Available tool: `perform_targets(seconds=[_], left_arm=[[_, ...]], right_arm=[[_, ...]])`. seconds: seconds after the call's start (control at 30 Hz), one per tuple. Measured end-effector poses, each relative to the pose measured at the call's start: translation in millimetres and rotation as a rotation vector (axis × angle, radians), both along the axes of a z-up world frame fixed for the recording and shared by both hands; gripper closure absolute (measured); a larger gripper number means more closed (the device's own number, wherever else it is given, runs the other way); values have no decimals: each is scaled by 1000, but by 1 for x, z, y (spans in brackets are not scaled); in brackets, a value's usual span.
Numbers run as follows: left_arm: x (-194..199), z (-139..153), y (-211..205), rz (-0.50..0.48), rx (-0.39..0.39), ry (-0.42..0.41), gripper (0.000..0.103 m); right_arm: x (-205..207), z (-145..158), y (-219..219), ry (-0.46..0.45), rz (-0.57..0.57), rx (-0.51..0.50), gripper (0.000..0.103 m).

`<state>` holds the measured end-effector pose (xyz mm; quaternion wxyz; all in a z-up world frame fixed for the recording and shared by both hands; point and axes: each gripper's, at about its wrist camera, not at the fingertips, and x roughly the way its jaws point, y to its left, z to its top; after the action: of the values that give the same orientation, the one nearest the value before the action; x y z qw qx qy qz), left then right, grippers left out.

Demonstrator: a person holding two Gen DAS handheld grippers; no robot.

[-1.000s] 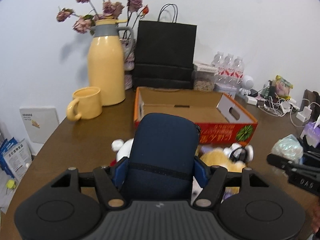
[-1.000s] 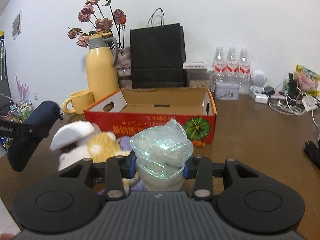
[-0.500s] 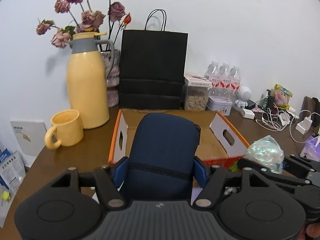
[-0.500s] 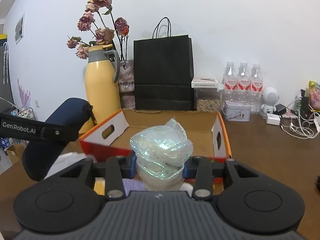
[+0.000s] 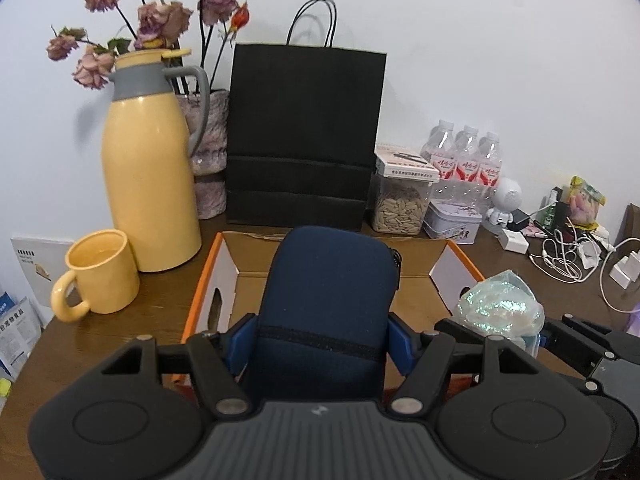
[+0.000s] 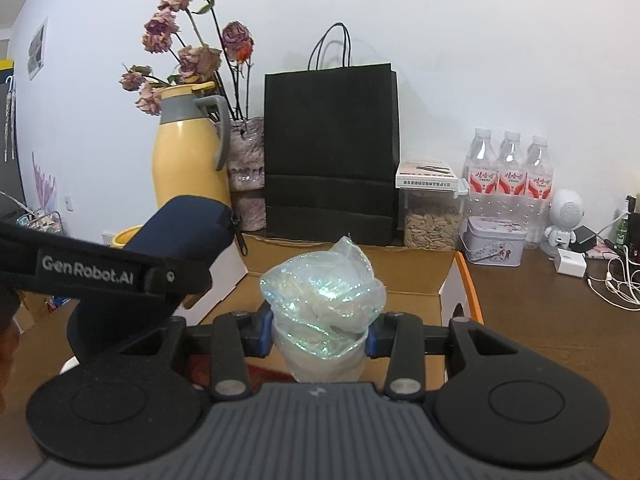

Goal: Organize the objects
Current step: 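Carry the navy pouch and plastic bag into the box and open both tools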

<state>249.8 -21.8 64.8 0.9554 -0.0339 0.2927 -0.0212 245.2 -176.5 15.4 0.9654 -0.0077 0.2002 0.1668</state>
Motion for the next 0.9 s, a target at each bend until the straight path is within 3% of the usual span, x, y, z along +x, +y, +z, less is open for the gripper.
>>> perform_targets(seconds=[0.53,0.9], left_arm=[[83,-33,6,49,-11,74,37],[104,-45,10,72,8,105,37]], right_arm=[[77,-29,5,75,6,-25,62],[103,-47,3,138,-4,-29,62]])
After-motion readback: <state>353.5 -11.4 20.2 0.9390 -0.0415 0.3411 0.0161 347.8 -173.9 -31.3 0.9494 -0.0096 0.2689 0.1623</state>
